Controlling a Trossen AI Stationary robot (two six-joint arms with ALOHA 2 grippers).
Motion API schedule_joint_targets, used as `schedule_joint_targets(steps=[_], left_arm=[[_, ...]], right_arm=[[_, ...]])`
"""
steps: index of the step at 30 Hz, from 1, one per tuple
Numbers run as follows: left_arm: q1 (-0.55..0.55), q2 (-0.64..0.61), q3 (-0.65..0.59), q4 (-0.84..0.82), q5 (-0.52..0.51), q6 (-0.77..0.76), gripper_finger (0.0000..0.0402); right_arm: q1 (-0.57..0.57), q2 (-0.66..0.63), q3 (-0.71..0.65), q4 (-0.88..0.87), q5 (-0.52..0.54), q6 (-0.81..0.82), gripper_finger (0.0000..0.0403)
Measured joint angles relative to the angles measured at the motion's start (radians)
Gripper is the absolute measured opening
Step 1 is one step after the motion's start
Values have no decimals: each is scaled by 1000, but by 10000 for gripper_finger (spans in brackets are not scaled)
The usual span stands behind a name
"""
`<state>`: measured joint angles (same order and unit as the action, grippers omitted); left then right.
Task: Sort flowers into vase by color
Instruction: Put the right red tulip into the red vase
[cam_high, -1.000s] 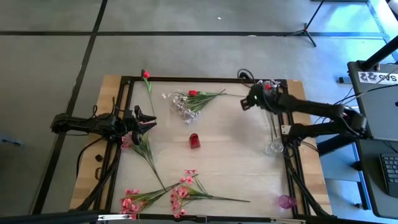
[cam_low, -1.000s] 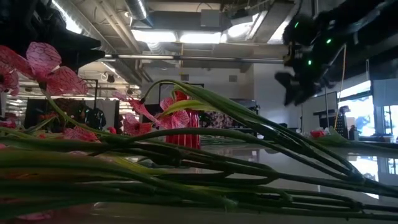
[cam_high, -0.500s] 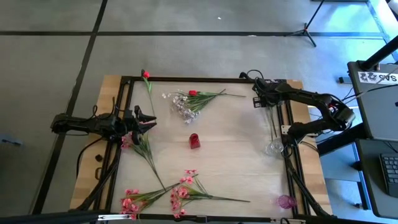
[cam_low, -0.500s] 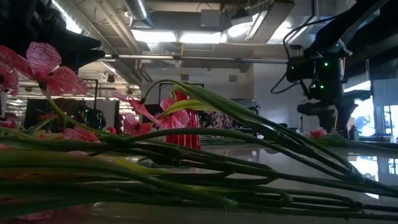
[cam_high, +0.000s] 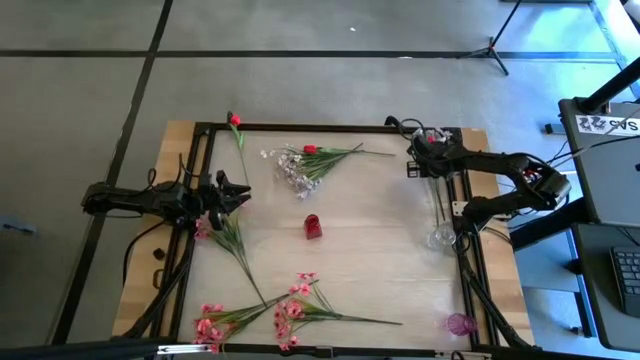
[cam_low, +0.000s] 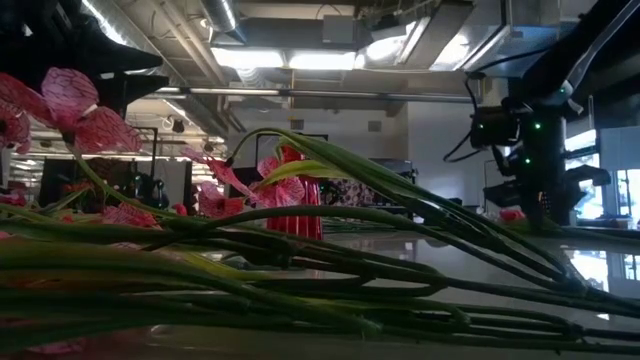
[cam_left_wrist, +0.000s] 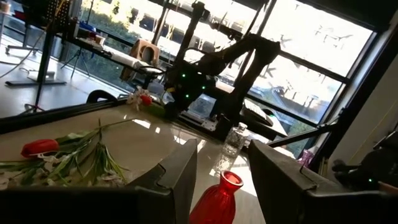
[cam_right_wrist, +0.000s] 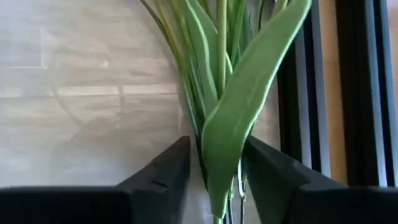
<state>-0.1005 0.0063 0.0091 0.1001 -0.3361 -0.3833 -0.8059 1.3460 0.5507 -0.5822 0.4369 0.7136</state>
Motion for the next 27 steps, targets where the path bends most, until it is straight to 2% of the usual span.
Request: schedule_joint_targets(steps=[7, 9, 11, 16, 20, 23, 27], left_arm=[[0, 0, 0, -1, 0, 0, 142], [0, 0, 0, -2, 0, 0, 142], [0, 0, 0, -2, 0, 0, 142], [0, 0, 0, -2, 0, 0, 142], [0, 0, 0, -2, 0, 0, 142], [0, 0, 0, -2, 0, 1, 142], [0, 0, -1, -2, 0, 0, 142]], right_arm=[[2, -16, -6, 41, 42, 12, 28], [16, -39, -6, 53, 46, 12, 12], [41, -70, -5, 64, 68, 12, 14], [85, -144, 22, 59, 77, -11, 51], [122, -165, 22, 58, 6, -12, 54], [213, -164, 22, 75, -64, -14, 47], [380, -164, 23, 133, -96, 16, 38]])
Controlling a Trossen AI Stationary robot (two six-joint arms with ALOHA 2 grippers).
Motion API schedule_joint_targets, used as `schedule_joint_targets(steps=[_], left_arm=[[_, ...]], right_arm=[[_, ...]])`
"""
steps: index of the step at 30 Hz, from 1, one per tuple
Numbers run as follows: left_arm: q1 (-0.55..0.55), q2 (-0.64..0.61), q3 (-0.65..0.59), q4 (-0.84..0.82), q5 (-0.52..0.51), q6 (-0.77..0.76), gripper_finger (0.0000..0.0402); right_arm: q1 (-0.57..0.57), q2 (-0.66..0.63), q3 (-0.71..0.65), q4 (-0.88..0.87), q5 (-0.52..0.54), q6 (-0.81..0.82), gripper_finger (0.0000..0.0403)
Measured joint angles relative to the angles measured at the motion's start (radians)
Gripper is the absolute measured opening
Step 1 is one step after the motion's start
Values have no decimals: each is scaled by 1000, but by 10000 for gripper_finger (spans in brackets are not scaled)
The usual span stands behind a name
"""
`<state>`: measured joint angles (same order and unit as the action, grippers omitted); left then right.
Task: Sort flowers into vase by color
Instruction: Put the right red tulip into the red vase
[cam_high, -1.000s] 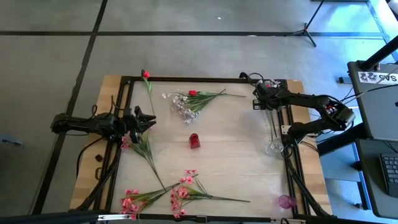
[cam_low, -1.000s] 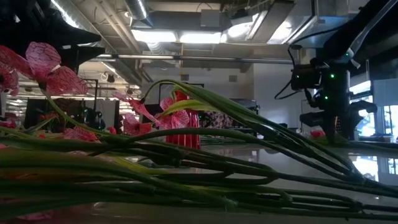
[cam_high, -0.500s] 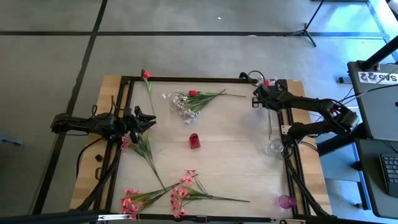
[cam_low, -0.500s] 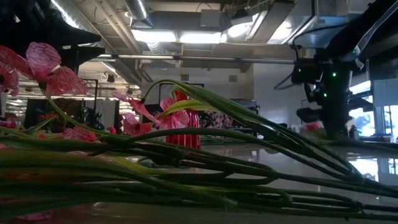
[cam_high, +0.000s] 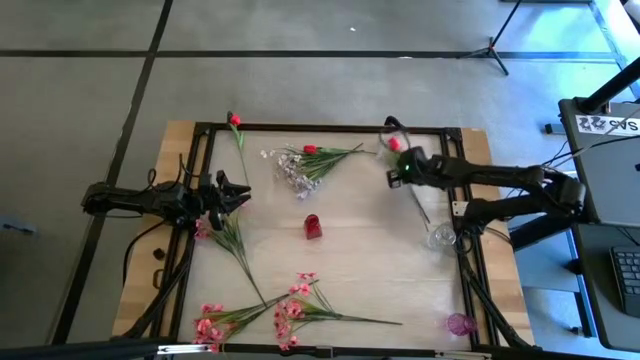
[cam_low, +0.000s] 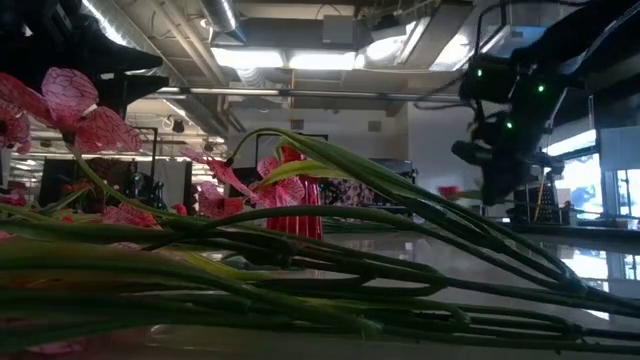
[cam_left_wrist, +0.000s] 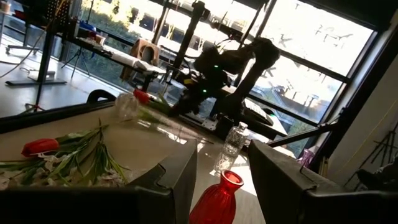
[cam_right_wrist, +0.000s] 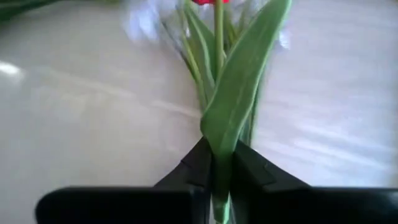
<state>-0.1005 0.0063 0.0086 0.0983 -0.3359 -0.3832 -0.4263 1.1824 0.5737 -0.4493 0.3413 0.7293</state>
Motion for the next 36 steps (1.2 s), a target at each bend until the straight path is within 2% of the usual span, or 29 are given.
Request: schedule_joint_targets(steps=[8, 14, 18, 24, 28, 31, 36], left_arm=[[0, 0, 0, 0, 0, 0, 142], [0, 0, 0, 0, 0, 0, 142], [0, 0, 0, 0, 0, 0, 142], [0, 0, 0, 0, 0, 0, 142], [0, 0, 0, 0, 0, 0, 142], [0, 0, 0, 0, 0, 0, 142], [0, 0, 0, 0, 0, 0, 142]], right_arm=[[253, 0, 0, 14, -10, 91, 43], [431, 0, 0, 167, -13, 146, 52], [534, 17, 0, 293, -12, 157, 42], [684, 103, 1, 352, -13, 163, 25], [740, 189, 3, 353, -14, 211, 28], [741, 265, 5, 343, -65, 236, 42], [741, 330, 101, 154, -99, 234, 82]])
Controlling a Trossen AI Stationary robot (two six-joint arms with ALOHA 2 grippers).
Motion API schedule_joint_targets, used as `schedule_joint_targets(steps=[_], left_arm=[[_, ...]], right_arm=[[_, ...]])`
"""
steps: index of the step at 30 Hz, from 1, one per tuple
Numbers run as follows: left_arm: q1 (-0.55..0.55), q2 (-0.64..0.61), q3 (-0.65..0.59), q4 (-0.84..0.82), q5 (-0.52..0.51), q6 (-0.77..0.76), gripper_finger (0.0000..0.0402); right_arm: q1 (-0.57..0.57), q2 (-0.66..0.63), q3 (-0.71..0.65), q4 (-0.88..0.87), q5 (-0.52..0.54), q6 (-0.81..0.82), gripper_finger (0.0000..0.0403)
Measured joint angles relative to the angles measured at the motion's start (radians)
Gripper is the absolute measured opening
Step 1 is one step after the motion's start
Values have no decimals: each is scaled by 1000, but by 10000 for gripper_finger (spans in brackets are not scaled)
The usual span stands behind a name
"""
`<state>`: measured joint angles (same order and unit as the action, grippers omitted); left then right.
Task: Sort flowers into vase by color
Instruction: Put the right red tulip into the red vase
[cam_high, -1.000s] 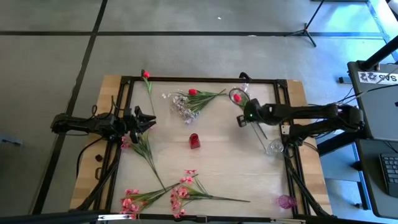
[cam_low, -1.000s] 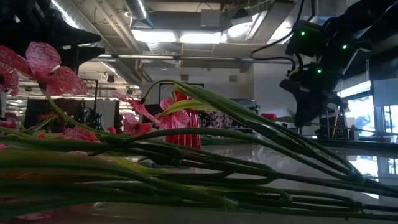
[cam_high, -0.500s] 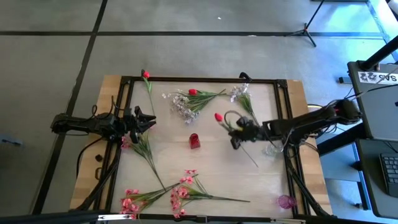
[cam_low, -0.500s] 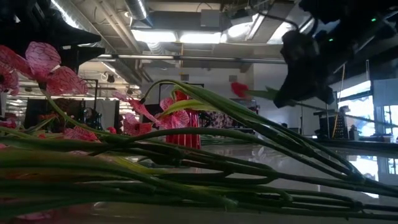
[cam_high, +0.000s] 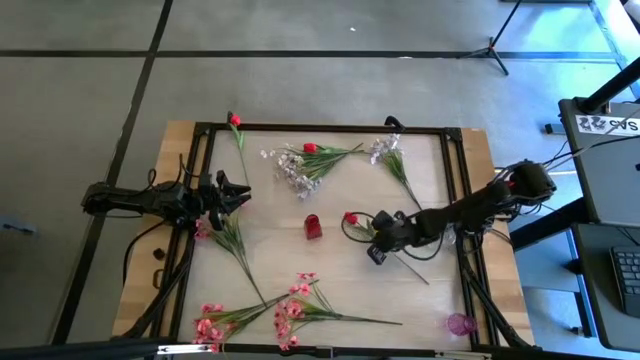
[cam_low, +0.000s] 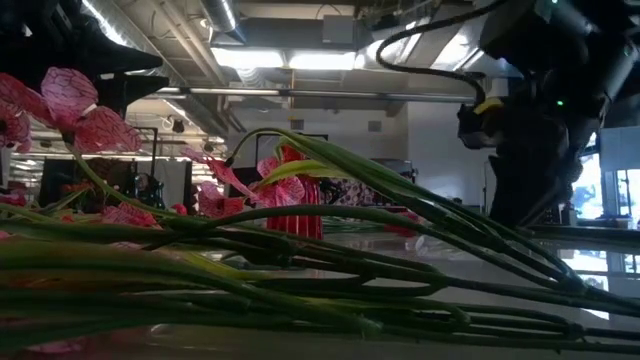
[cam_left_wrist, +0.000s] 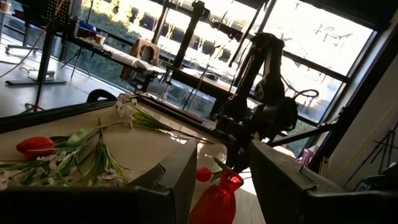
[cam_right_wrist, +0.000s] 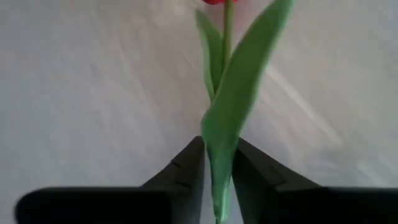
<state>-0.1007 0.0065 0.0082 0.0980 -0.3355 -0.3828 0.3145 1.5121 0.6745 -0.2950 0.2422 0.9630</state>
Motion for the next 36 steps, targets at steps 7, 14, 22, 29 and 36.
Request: schedule_joint_targets(steps=[7, 14, 22, 29, 36], left_arm=[[0, 0, 0, 0, 0, 0, 142], [0, 0, 0, 0, 0, 0, 142], [0, 0, 0, 0, 0, 0, 142], [0, 0, 0, 1, 0, 0, 142], [0, 0, 0, 1, 0, 0, 142]], right_arm=[[-3, 19, 150, -265, -10, -89, 140], [-82, 19, 233, -301, -73, -244, 183], [-165, 53, 240, -346, -71, -325, 216], [-164, 170, 239, -323, -53, -344, 215], [-163, 209, 242, -289, -39, -392, 175]])
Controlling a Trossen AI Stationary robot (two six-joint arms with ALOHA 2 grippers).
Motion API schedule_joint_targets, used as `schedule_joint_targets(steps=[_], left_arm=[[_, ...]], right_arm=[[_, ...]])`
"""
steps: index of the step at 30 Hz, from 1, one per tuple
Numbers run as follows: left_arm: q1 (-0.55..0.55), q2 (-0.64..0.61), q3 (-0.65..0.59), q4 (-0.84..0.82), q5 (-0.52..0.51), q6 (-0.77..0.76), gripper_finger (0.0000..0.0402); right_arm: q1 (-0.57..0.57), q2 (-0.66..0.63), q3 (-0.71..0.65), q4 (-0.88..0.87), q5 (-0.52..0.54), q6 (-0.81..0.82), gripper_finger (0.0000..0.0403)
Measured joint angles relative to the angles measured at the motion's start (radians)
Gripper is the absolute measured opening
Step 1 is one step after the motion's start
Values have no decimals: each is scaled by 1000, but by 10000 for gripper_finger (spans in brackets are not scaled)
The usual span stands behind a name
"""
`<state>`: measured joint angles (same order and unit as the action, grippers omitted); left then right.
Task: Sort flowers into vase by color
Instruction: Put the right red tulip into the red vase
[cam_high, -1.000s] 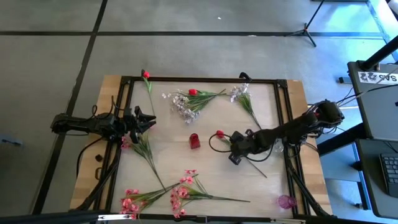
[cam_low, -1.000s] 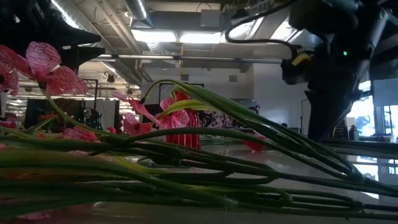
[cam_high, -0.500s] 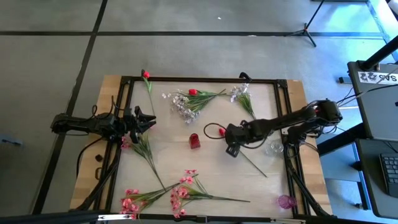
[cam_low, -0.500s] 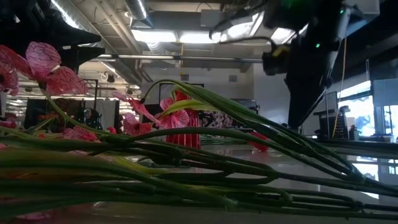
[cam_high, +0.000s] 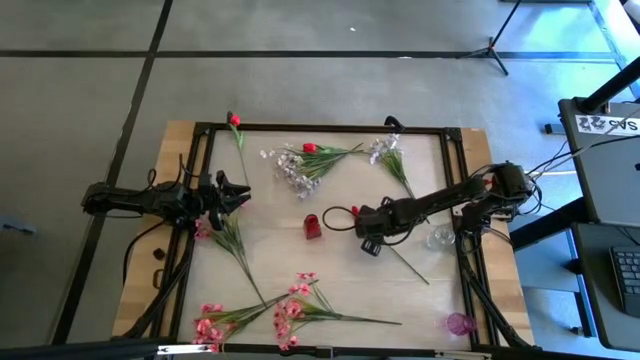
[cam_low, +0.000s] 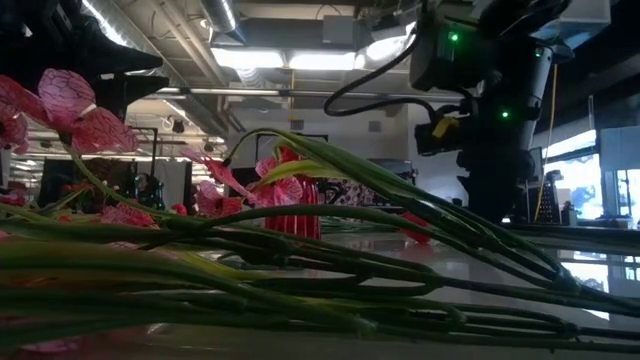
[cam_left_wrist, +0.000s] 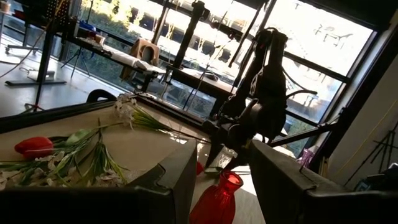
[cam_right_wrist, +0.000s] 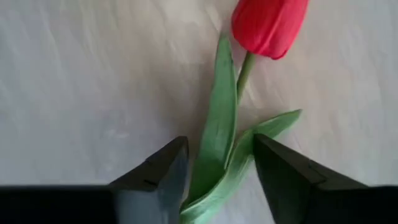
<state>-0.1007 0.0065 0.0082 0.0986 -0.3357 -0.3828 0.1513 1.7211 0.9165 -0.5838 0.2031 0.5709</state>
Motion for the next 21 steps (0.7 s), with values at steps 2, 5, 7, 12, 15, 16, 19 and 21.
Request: schedule_joint_targets(steps=[2, 5, 7, 12, 15, 16, 19, 21], left_arm=[[0, 0, 0, 0, 0, 0, 142], [0, 0, 0, 0, 0, 0, 142], [0, 0, 0, 0, 0, 0, 142], [0, 0, 0, 0, 0, 0, 142], [0, 0, 0, 0, 0, 0, 142], [0, 0, 0, 0, 0, 0, 142], [0, 0, 0, 0, 0, 0, 142], [0, 0, 0, 0, 0, 0, 142]], right_arm=[[0, 1, 0, 1, -4, -4, 144], [1, 3, 0, 16, -14, -31, 81], [1, -6, 1, 27, -8, -25, 31], [12, -63, 76, 55, 87, -36, 24], [27, -122, 149, 60, 133, -82, 16], [32, -139, 171, 61, 150, -103, 10], [53, -201, 236, 112, 219, -168, 8], [68, -238, 256, 201, 279, -223, 14]])
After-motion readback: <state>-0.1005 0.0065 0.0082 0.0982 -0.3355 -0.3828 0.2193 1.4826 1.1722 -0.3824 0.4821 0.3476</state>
